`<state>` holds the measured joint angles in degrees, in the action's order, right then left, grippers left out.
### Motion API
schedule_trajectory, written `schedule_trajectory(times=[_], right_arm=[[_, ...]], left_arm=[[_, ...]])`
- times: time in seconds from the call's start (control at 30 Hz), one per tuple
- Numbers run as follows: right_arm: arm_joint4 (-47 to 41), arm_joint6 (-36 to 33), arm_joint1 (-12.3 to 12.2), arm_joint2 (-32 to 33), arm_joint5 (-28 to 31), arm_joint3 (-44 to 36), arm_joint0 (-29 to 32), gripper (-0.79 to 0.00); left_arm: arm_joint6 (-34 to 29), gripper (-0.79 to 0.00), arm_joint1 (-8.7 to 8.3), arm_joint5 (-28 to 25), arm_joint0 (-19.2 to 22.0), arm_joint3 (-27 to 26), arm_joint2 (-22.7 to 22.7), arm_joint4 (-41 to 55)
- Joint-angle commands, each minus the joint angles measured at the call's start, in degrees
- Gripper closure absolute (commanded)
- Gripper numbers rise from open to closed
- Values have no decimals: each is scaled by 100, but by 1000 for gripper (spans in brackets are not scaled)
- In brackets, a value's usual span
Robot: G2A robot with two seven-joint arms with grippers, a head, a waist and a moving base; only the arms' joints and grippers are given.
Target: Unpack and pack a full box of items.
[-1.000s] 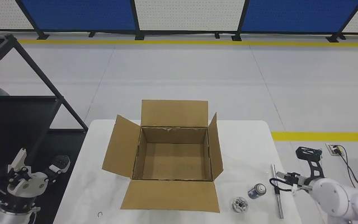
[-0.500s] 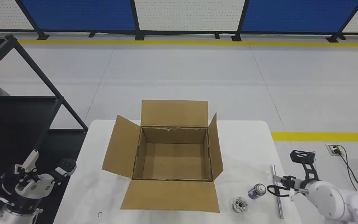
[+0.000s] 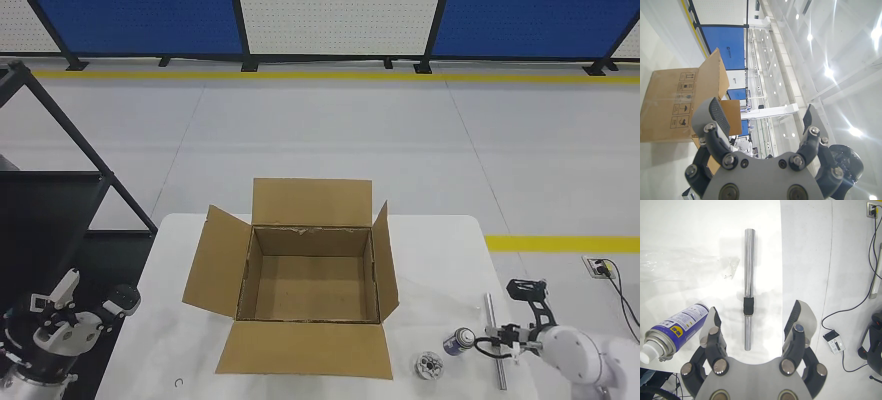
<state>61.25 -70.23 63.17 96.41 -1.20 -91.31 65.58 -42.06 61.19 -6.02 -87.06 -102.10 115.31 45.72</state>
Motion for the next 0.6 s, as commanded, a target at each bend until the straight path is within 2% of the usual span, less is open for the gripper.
schedule_trajectory(times=[0.0, 0.57], right_arm=[[-1, 7, -5, -36, 17, 68, -27, -403], [-72, 32, -34, -380, 79, 563, -285, -357]], left_arm=[[0, -785, 0, 0, 0, 0, 0, 0], [0, -785, 0, 0, 0, 0, 0, 0]])
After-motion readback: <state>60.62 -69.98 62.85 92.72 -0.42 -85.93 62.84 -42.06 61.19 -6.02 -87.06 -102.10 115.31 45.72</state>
